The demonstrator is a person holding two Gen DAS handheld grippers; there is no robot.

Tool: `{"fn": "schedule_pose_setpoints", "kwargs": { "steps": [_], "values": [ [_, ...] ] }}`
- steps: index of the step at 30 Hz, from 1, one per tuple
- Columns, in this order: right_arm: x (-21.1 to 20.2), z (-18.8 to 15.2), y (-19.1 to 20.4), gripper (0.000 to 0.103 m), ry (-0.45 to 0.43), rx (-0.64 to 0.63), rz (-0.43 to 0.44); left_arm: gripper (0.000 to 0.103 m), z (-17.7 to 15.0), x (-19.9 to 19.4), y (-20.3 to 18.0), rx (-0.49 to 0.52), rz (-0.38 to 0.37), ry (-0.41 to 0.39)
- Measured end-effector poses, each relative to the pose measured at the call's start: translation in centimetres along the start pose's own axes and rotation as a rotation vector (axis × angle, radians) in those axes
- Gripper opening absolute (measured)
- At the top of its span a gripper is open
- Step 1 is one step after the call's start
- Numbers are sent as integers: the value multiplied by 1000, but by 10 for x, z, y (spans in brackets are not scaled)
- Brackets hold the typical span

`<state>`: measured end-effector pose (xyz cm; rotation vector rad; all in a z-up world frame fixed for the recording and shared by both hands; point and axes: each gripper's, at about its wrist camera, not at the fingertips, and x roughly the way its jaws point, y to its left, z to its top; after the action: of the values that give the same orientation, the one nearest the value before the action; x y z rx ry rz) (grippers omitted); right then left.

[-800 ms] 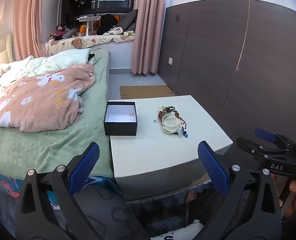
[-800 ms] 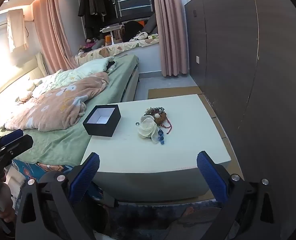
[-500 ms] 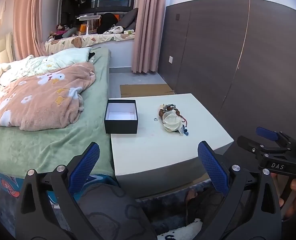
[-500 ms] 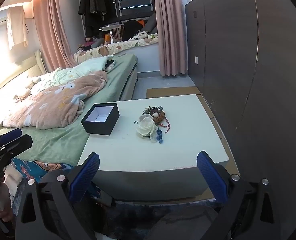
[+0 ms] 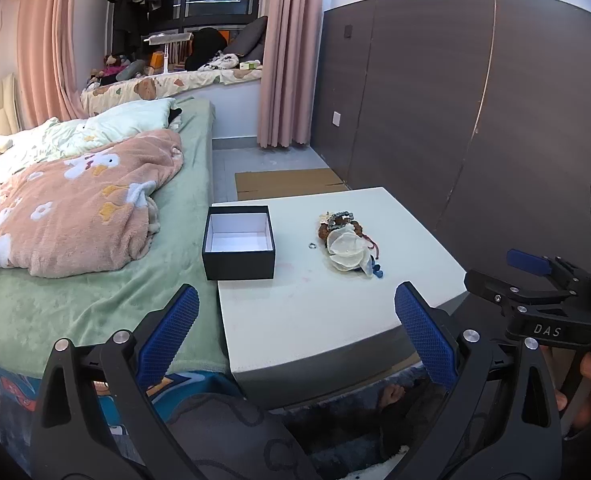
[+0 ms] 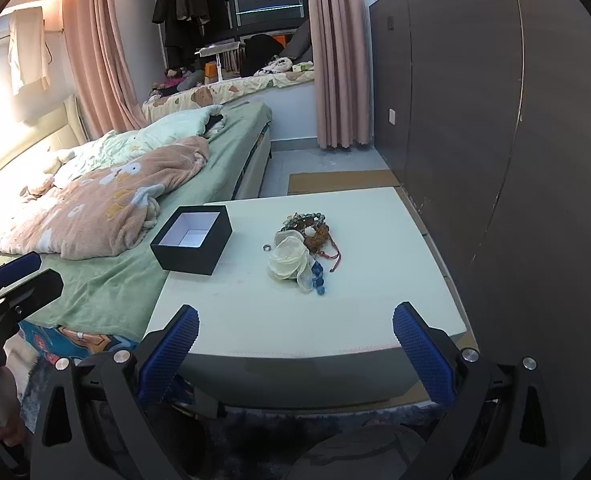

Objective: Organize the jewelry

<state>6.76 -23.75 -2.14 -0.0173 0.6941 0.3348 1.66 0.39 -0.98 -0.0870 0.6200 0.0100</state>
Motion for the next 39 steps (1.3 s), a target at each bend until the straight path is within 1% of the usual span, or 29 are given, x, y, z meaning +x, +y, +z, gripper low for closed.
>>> {"fn": "schedule_pose_setpoints", "kwargs": {
  "steps": [4, 10, 16, 21, 25, 28, 39],
  "values": [
    [10, -3, 4, 95, 13, 12, 0, 98, 2, 11, 5, -5, -1, 9],
    [15, -10, 7, 95, 5, 10, -10, 98, -1, 18, 6, -3, -12, 7],
    [10, -15, 10, 95, -3, 5, -15, 98, -9, 10, 5, -12, -16, 9],
    [-1, -18, 12, 95, -22, -4, -23, 98, -11, 2, 4, -4, -10, -7],
    [-6, -19, 13, 95, -27, -17, -36, 98, -12, -3, 6, -26, -16, -19],
    [-10, -20, 10, 95, -35, 0, -33, 98, -14, -5, 7, -27, -19, -17],
    [-16, -27, 16, 95, -50, -17, -52, 98, -22, -15, 7, -36, -5, -34]
  ]
}}
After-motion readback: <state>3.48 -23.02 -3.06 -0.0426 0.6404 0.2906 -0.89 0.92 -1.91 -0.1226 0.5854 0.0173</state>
